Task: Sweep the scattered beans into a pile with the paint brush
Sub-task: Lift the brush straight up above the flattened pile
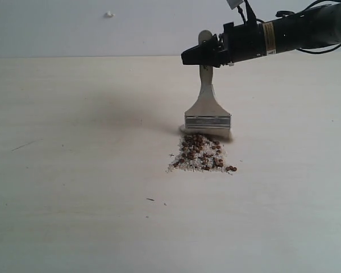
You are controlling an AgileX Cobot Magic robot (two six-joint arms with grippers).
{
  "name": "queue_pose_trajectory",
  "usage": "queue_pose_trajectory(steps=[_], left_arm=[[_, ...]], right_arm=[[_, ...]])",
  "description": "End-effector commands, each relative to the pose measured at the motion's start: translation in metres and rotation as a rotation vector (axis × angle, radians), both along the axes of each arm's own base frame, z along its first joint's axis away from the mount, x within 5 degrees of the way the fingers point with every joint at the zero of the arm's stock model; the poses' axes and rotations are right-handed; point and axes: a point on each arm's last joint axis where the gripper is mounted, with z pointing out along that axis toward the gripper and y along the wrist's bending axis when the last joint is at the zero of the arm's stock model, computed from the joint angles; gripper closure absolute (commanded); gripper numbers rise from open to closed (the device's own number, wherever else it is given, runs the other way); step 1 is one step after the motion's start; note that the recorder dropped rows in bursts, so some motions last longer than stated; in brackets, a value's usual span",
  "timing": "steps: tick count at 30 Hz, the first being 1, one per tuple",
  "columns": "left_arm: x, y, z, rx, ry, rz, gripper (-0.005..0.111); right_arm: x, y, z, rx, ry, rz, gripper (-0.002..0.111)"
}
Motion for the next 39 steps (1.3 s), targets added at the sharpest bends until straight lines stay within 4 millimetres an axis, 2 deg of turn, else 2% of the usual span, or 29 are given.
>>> queue_pose_trajectory(steps=[1, 9, 17, 30, 35, 39], left_arm=[[0.0, 0.0, -0.001, -0.004, 0.003, -0.003, 0.107], [0.0, 0.0, -0.001, -0.004, 0.003, -0.003, 0.107], [0.0, 0.0, -0.001, -0.004, 0.003, -0.003, 0.107], [0.0, 0.0, -0.001, -0.004, 0.003, -0.003, 0.107], [0.0, 0.0, -0.001, -0.004, 0.003, -0.003, 0.107], [0.0, 0.0, -0.001, -0.004, 0.003, -0.003, 0.107]], right_arm=[[-0.001, 0.001, -0.002, -0.004, 0.077, -0.014, 0.108], [-0.001, 0.001, -0.002, 0.006, 0.147, -0.037, 0.108], [0.0, 0.0, 0.001, -0.001, 0.084, -0.021, 0.108], [0.013, 0.001, 0.037, 0.018, -0.007, -0.033, 0.108], [0.009, 0.001, 0.06, 0.026, -0.037, -0.038, 0.108], [0.005, -0.007, 0.085, 0.042, -0.028, -0.073, 0.108]])
